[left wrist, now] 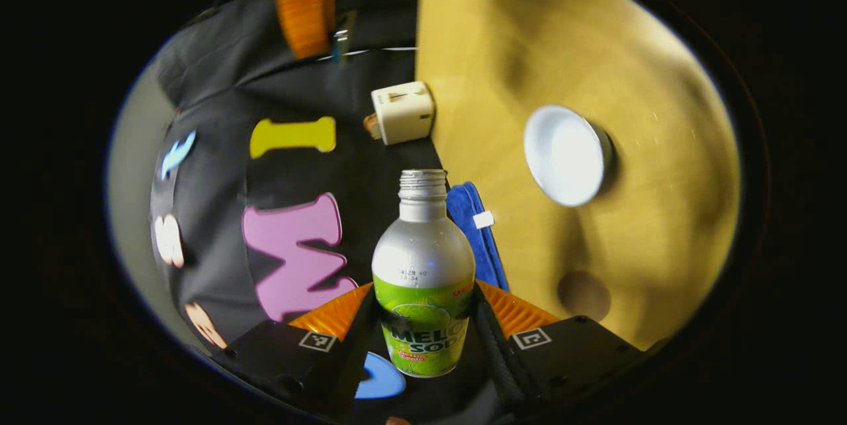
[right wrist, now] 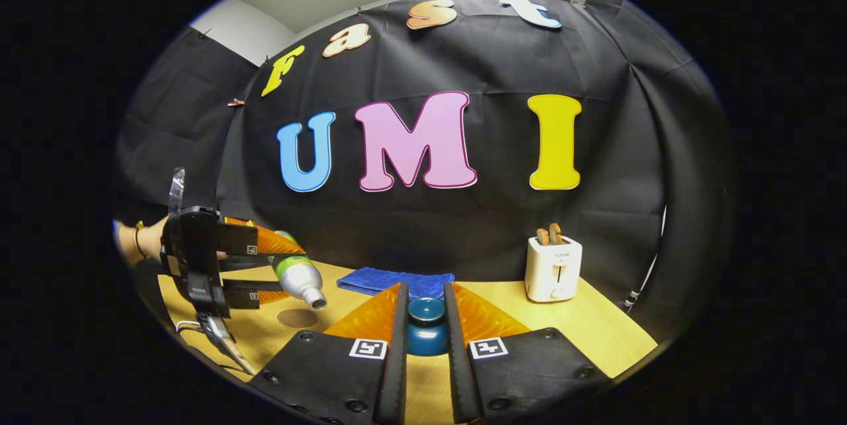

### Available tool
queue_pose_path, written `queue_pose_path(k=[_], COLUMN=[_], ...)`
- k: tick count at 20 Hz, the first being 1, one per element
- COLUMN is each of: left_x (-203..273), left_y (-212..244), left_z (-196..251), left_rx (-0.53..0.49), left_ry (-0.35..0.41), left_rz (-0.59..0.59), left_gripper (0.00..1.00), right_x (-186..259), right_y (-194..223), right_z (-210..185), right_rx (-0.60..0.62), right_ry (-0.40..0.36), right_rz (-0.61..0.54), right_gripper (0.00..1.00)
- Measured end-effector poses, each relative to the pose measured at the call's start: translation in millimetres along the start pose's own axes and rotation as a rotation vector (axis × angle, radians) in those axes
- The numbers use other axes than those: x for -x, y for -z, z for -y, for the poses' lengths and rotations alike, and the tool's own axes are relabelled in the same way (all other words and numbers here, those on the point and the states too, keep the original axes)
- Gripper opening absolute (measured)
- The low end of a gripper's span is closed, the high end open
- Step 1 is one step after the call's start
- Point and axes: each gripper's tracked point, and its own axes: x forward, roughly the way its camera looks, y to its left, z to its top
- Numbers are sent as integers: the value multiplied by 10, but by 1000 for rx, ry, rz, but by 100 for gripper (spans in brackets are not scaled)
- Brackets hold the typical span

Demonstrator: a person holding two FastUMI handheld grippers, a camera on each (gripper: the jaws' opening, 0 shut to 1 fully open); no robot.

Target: Open the teacup lid with one hand, grasp the water bottle and pour water into the teacup with the other hand; after pouring, place the water bottle on the coaster and then close the teacup lid.

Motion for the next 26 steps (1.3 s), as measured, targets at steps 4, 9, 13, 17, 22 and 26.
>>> queue_pose_path(k=[4, 9, 13, 17, 22, 26], left_x=[99, 79, 47, 212, 133, 161], left_y=[-100, -105, 364, 638, 608, 624], left_z=[127, 95, 24, -20, 43, 158], left_rx=[503, 1122, 1406, 1469, 1539, 1552], left_ry=[4, 18, -76, -143, -160, -133], left_rz=[39, 147, 133, 75, 49, 12], left_gripper=[80, 80, 80, 80, 80, 81], right_x=[6, 1, -4, -12, -23, -27], right_y=[-6, 3, 20, 26, 44, 48], right_z=[-17, -47, -33, -15, -49, -35], right_rx=[-2, 3, 3, 0, 5, 4], right_ry=[-4, -8, -6, -5, -9, -8], right_rz=[4, 2, -3, -2, -8, -8], right_gripper=[30, 30, 31, 30, 30, 30])
